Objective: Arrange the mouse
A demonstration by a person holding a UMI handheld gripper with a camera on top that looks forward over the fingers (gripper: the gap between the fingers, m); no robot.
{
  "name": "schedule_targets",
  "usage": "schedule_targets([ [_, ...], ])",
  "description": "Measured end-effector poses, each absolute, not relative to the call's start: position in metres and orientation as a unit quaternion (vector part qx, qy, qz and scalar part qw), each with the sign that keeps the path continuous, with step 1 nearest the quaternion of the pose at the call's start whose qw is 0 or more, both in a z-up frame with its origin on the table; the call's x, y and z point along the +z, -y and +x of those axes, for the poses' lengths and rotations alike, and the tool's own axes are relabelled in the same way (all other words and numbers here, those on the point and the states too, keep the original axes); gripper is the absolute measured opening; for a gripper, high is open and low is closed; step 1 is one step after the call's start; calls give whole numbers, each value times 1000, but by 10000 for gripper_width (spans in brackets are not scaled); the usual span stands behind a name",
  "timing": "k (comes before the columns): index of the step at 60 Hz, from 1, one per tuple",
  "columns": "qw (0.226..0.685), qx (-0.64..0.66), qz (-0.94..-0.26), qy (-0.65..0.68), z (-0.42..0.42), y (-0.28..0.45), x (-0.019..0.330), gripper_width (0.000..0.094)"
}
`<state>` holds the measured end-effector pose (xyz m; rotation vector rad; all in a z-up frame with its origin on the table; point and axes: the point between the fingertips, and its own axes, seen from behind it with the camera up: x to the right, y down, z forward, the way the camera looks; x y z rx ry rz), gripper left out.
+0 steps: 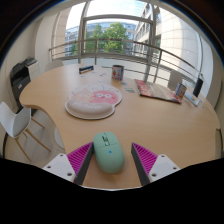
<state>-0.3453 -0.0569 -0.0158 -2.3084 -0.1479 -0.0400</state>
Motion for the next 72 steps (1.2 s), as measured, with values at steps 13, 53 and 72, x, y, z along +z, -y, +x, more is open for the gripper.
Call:
schedule_targets([
  [13,412,5,-910,37,-345,39,-17,499],
  [53,540,-94,-831,-94,-310,-57,208,394],
  [72,487,-24,-872,-45,-412,-180,102,394],
])
